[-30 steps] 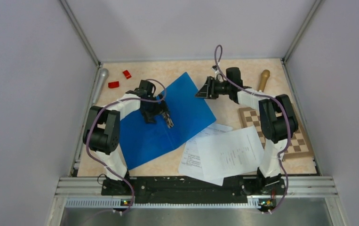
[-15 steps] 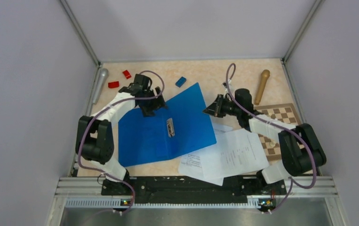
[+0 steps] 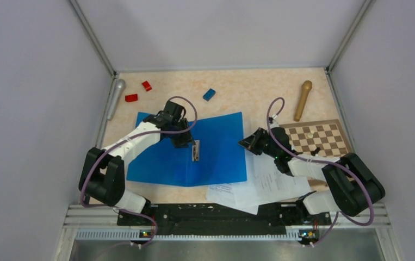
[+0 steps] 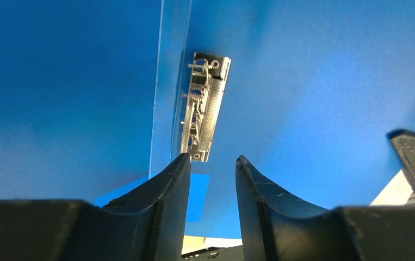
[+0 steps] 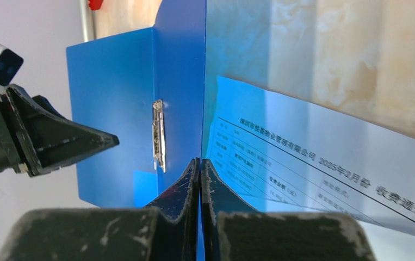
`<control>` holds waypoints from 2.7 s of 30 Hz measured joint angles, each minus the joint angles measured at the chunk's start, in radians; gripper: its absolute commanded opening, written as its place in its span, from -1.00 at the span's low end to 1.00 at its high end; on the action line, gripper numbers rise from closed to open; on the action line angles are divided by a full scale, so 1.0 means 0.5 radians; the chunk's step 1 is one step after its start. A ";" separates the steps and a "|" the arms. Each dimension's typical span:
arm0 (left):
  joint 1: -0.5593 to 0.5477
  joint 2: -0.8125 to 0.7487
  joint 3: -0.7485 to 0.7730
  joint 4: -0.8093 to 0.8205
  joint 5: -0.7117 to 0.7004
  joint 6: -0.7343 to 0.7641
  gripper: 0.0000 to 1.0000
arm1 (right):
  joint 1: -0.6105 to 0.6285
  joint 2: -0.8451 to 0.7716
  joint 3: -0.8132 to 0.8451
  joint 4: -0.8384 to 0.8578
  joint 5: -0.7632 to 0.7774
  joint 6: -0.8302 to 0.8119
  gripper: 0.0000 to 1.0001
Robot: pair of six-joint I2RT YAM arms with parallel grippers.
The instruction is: Put the files into the folder
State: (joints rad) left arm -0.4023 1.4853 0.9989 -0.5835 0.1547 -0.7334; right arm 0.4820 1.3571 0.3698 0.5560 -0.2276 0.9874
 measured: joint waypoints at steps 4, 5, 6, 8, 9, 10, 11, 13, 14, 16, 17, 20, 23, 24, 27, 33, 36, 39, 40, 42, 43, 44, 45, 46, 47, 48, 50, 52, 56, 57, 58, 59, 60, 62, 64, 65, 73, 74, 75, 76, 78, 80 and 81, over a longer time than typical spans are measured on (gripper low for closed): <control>-0.071 -0.003 -0.011 -0.017 -0.084 0.001 -0.25 | 0.050 0.060 0.013 0.069 0.074 0.064 -1.00; -0.075 -0.005 -0.019 -0.020 -0.091 0.005 -0.24 | 0.053 0.065 0.014 0.072 0.088 0.073 -1.00; -0.078 -0.005 -0.025 -0.024 -0.096 0.007 -0.24 | 0.053 0.065 0.014 0.072 0.092 0.080 -1.00; -0.098 -0.002 -0.027 -0.063 -0.130 0.014 -0.28 | 0.054 0.065 0.018 0.076 0.098 0.092 -1.00; -0.111 -0.002 -0.027 -0.077 -0.149 0.014 -0.32 | 0.054 0.066 0.025 0.079 0.101 0.092 -1.00; -0.134 -0.002 -0.027 -0.094 -0.176 0.015 -0.38 | 0.054 0.066 0.033 0.082 0.101 0.092 -1.00; -0.158 0.002 -0.027 -0.108 -0.195 0.015 -0.40 | 0.054 0.066 0.039 0.087 0.101 0.092 -1.00; -0.188 0.019 -0.029 -0.111 -0.214 0.017 -0.40 | 0.054 0.066 0.047 0.089 0.101 0.092 -1.00; -0.198 0.029 -0.031 -0.108 -0.220 0.019 -0.40 | 0.054 0.066 0.048 0.089 0.102 0.092 -1.00; -0.210 0.053 -0.050 -0.093 -0.222 0.020 -0.40 | 0.055 0.066 0.048 0.085 0.105 0.092 -1.00; -0.210 0.067 -0.069 -0.082 -0.216 0.021 -0.40 | 0.055 0.066 0.048 0.085 0.107 0.092 -1.00; -0.211 0.124 -0.106 -0.075 -0.192 0.023 -0.45 | 0.055 0.067 0.048 0.084 0.111 0.094 -1.00; -0.216 0.191 -0.122 -0.068 -0.182 0.031 -0.47 | 0.055 0.083 0.049 0.089 0.112 0.111 -1.00; -0.219 0.201 -0.130 -0.058 -0.174 0.034 -0.48 | 0.055 0.098 0.050 0.092 0.111 0.117 -1.00; -0.223 0.204 -0.149 -0.024 -0.165 0.036 -0.49 | 0.055 0.137 0.050 0.092 0.110 0.131 -1.00; -0.224 0.204 -0.180 0.045 -0.147 0.036 -0.51 | 0.055 0.144 0.050 0.093 0.108 0.138 -1.00; -0.224 0.207 -0.180 0.048 -0.147 0.037 -0.51 | 0.055 0.147 0.050 0.091 0.108 0.141 -1.00; -0.227 0.208 -0.180 0.048 -0.159 0.037 -0.39 | 0.055 0.161 0.063 0.071 0.109 0.141 -1.00; -0.232 0.208 -0.180 0.048 -0.175 0.041 -0.35 | 0.055 0.163 0.066 0.070 0.108 0.142 -1.00; -0.248 0.206 -0.180 0.046 -0.210 0.041 -0.31 | 0.055 0.167 0.074 0.069 0.106 0.143 -1.00; -0.258 0.202 -0.179 0.046 -0.240 0.040 -0.30 | 0.055 0.170 0.076 0.072 0.105 0.146 -1.00; -0.264 0.198 -0.179 0.045 -0.259 0.040 -0.30 | 0.055 0.170 0.076 0.072 0.104 0.149 -1.00; -0.270 0.189 -0.180 0.045 -0.282 0.040 -0.30 | 0.055 0.171 0.076 0.072 0.101 0.159 -1.00; -0.273 0.177 -0.179 0.045 -0.301 0.038 -0.31 | 0.055 0.172 0.076 0.072 0.101 0.166 -1.00; -0.274 0.160 -0.179 0.046 -0.320 0.036 -0.35 | 0.055 0.176 0.076 0.075 0.100 0.171 -1.00; -0.274 0.147 -0.180 0.046 -0.335 0.034 -0.39 | 0.055 0.182 0.076 0.079 0.098 0.177 -1.00; -0.275 0.125 -0.179 0.047 -0.354 0.027 -0.41 | 0.055 0.191 0.076 0.078 0.098 0.182 -1.00; -0.274 0.118 -0.179 0.047 -0.360 0.024 -0.41 | 0.055 0.198 0.076 0.080 0.096 0.191 -1.00; -0.274 0.121 -0.174 0.044 -0.359 0.021 -0.44 | 0.055 0.223 0.081 0.088 0.087 0.219 -1.00; -0.274 0.124 -0.169 0.044 -0.359 0.021 -0.44 | 0.055 0.232 0.089 0.085 0.085 0.223 -1.00; -0.274 0.127 -0.168 0.046 -0.358 0.021 -0.44 | 0.055 0.240 0.096 0.087 0.082 0.227 -1.00; -0.274 0.128 -0.166 0.045 -0.359 0.021 -0.45 | 0.055 0.247 0.105 0.089 0.079 0.227 -1.00; -0.274 0.129 -0.166 0.045 -0.359 0.021 -0.47 | 0.055 0.250 0.111 0.085 0.077 0.228 -1.00; -0.275 0.129 -0.166 0.044 -0.359 0.022 -0.49 | 0.055 0.250 0.115 0.089 0.075 0.228 -1.00; -0.275 0.133 -0.165 0.044 -0.359 0.021 -0.51 | 0.055 0.250 0.115 0.085 0.076 0.229 -1.00; -0.274 0.141 -0.164 0.043 -0.359 0.022 -0.52 | 0.055 0.250 0.115 0.086 0.076 0.230 -1.00; -0.275 0.159 -0.157 0.011 -0.397 0.010 -0.62 | 0.055 0.251 0.115 0.086 0.076 0.232 -1.00; -0.274 0.159 -0.157 0.009 -0.397 0.003 -0.65 | 0.055 0.253 0.115 0.087 0.076 0.232 -1.00; -0.275 0.159 -0.157 0.010 -0.397 -0.001 -0.67 | 0.055 0.256 0.115 0.087 0.076 0.233 -1.00; -0.275 0.159 -0.157 0.011 -0.397 -0.005 -0.68 | 0.055 0.263 0.115 0.089 0.076 0.233 -1.00; -0.275 0.159 -0.157 0.010 -0.397 -0.010 -0.68 | 0.055 0.280 0.115 0.091 0.076 0.233 -1.00; -0.275 0.159 -0.157 0.010 -0.396 -0.014 -0.68 | 0.055 0.298 0.115 0.092 0.076 0.232 -1.00; -0.274 0.159 -0.157 0.010 -0.396 -0.018 -0.68 | 0.055 0.301 0.115 0.092 0.076 0.232 -1.00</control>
State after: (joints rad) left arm -0.5392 1.5650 0.9203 -0.5785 -0.0433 -0.7422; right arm 0.5095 1.5078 0.4274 0.6018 -0.1894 1.1034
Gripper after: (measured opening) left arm 0.163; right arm 0.006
